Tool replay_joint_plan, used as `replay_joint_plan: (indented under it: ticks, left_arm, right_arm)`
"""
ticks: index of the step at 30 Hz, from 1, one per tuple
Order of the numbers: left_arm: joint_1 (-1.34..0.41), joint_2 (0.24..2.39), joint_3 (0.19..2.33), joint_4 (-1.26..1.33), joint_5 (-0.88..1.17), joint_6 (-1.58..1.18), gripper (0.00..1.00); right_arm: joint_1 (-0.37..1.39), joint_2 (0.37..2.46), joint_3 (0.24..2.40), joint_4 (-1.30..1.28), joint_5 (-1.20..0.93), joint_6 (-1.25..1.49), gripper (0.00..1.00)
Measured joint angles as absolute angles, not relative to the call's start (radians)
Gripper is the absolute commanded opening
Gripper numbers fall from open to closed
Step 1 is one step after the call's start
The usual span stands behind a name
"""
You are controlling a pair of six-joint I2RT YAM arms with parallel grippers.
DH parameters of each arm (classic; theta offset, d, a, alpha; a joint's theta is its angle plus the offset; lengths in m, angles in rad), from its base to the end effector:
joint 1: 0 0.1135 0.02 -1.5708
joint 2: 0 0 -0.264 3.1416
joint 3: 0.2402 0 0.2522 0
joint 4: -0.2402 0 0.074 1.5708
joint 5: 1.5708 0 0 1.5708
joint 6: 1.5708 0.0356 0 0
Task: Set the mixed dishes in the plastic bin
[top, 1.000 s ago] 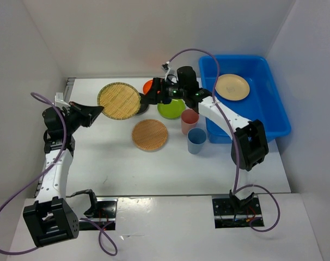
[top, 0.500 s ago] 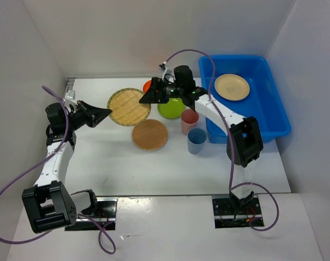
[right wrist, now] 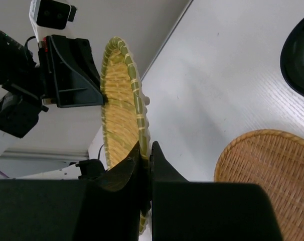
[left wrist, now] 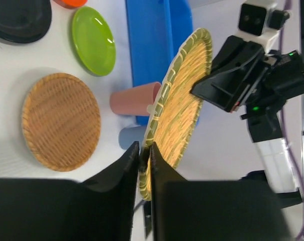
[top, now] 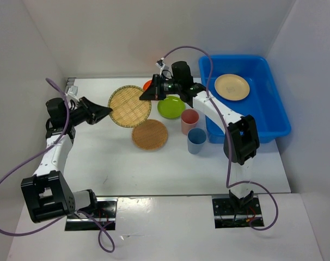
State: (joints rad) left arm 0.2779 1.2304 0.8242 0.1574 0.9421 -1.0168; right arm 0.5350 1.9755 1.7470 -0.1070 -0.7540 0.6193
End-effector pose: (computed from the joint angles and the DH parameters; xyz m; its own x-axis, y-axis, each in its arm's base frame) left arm 0.2700 0.0471 0.2973 -0.6284 -0.6994 -0.3405 0.1103 0.3532 -0.9290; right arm 0.3923 0.2608 0.3262 -0.7691 0.0360 -0.6381 -0.5910 0.3397 0.7316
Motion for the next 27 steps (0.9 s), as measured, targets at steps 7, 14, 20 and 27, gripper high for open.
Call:
replay_joint_plan:
  ticks: [7,14,20,27]
  left_arm:
    - [0.276,1.262,0.889,0.064,0.931,-0.934,0.99]
    - [0.276,1.214,0.899,-0.018,0.820,-0.865,0.99]
    - [0.266,1.283,0.899,-0.040,0.744,-0.778,0.99]
    - [0.186,1.460,0.893,-0.088,0.679,-0.704,0.99]
  right_arm:
    - [0.533,1.974,1.808,-0.218,-0.676,0.549,0.00]
    - [0.316,1.900,1.807,-0.273,-0.584,0.585,0.00]
    - [0.019,1.600,1.561,-0.161,-0.316,0.694,0.00]
    - [-0.043,1.420,1.336,0.006,-0.054,0.823,0.00]
